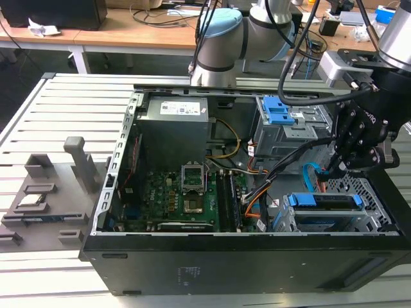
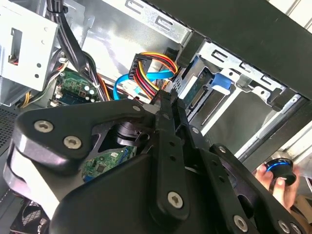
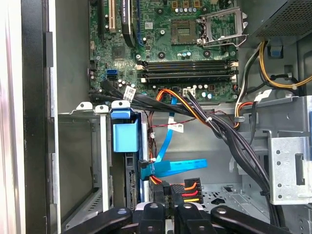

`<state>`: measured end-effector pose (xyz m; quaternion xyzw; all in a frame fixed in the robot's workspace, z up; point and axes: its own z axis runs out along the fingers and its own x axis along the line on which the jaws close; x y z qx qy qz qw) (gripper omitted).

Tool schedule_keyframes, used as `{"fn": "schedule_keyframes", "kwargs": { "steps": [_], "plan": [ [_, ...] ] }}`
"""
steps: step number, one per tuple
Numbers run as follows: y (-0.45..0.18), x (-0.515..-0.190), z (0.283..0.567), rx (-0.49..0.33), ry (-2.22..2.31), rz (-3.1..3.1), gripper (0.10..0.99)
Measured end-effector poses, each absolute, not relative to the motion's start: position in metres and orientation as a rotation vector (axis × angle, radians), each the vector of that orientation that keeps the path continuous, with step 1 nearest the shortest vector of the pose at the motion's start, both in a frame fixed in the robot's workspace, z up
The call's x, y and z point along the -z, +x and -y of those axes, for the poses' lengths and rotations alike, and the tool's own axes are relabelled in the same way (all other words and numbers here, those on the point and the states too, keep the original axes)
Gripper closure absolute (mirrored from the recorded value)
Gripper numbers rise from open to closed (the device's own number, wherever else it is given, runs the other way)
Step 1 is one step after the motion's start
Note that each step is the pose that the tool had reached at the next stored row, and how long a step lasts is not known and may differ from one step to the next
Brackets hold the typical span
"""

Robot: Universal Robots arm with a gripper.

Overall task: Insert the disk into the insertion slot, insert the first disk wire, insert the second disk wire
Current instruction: 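Insert the first disk wire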

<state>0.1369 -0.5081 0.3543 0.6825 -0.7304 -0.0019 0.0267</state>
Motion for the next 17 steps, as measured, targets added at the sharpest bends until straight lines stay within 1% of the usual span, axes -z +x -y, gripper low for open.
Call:
{"fn": "schedule_keyframes", "kwargs": {
  "steps": [3, 9, 17],
  "plan": [
    [0.137, -0.354, 0.511, 0.006, 2.109, 2.256, 0.918],
    [0.137, -0.353, 0.536, 0.006, 2.108, 2.256, 0.918],
    [0.145, -0.343, 0.536, 0.005, 2.124, 2.241, 0.918]
  ]
}}
